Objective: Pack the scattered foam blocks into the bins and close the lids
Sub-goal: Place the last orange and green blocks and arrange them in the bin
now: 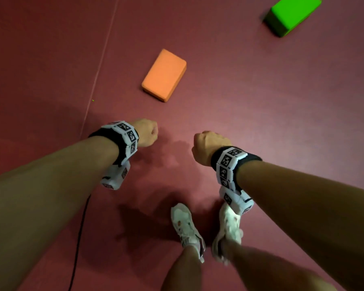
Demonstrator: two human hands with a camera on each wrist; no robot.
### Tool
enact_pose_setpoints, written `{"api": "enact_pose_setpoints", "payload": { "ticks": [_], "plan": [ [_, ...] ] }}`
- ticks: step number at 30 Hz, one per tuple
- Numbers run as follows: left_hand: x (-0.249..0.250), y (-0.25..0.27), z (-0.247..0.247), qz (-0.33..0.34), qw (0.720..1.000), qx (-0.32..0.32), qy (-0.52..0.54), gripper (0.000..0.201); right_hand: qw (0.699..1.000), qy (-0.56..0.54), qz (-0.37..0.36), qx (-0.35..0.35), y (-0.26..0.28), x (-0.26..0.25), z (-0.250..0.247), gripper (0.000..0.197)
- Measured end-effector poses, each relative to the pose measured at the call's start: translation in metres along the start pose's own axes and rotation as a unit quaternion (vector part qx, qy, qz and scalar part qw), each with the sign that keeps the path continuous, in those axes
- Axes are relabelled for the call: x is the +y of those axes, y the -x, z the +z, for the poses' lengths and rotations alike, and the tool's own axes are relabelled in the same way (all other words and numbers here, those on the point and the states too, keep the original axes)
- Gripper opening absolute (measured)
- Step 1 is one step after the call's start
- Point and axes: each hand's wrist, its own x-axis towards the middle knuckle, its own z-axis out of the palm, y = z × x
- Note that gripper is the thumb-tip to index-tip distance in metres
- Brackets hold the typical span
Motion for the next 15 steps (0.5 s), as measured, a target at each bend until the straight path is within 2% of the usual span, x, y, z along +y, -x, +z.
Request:
{"api": "enact_pose_setpoints", "payload": {
  "ticks": [4,9,12,15],
  "plan": [
    [0.017,-0.068,-0.08,0.007,0.998,-0.026,-0.051,0.024,1.0,-0.014,0.015,0.006,-0.061,0.047,-0.072,0.034],
    [0.032,-0.187,-0.173,-0.015,0.999,0.008,-0.038,0.025,0.999,-0.041,0.012,-0.003,-0.163,0.092,-0.153,0.036],
    [0.039,-0.246,-0.198,-0.01,0.995,0.013,-0.096,0.039,0.999,-0.036,-0.009,-0.01,-0.212,0.12,-0.186,0.036],
    [0.042,-0.284,-0.21,-0.001,0.989,0.002,-0.146,0.052,0.999,0.008,-0.032,-0.008,-0.254,0.139,-0.206,0.038]
  ]
}}
